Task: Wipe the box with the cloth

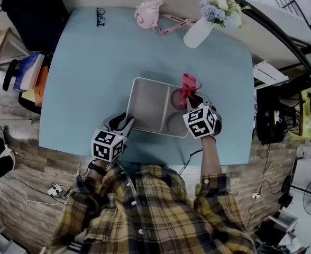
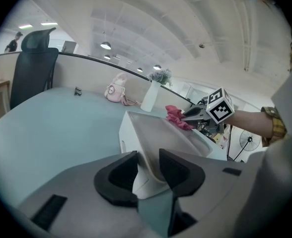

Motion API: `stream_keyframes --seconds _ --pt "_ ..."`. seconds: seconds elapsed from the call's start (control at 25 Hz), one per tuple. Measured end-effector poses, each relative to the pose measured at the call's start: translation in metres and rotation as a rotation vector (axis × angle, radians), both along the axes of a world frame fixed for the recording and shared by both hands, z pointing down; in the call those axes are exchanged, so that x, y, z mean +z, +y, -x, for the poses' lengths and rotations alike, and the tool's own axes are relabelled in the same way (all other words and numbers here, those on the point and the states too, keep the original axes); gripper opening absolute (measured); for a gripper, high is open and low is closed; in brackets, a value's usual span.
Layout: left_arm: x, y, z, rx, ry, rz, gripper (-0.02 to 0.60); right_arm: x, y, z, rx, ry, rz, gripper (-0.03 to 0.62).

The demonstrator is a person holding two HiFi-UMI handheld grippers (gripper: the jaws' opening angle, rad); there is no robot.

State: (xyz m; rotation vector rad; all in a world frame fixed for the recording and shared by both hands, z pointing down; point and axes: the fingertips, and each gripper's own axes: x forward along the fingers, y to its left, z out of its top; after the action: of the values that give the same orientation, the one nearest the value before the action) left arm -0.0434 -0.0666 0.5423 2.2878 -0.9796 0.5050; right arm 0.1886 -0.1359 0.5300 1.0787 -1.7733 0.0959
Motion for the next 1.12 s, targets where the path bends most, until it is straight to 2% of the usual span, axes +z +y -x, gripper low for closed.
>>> stream_keyframes --seconds 0.12,0.52,0.68,0.88,1.12 --pt "0.0 0.0 0.001 -0.003 0.0 -0.003 0.133 -0.003 0.007 -0.009 0.017 0.026 -0.011 0.046" --pt "0.0 -0.002 0.0 -0.007 0.0 -0.008 0.133 -0.005 0.022 -0.038 0.146 -0.022 -0.023 0.046" --pt "-0.001 -0.001 0.0 -0.007 0.002 -0.009 0.133 -0.017 0.03 -0.038 0.162 -0.028 -0.072 0.046" --pt "0.0 -0.001 -0.001 -0.008 0.003 -0.011 0.133 -0.044 0.034 -0.009 0.142 -0.169 -0.142 0.046" --pt "-0.001 -0.001 -0.003 -0.015 0.005 -0.014 0.133 -0.073 0.028 0.059 0.02 -0.317 -0.183 0.046"
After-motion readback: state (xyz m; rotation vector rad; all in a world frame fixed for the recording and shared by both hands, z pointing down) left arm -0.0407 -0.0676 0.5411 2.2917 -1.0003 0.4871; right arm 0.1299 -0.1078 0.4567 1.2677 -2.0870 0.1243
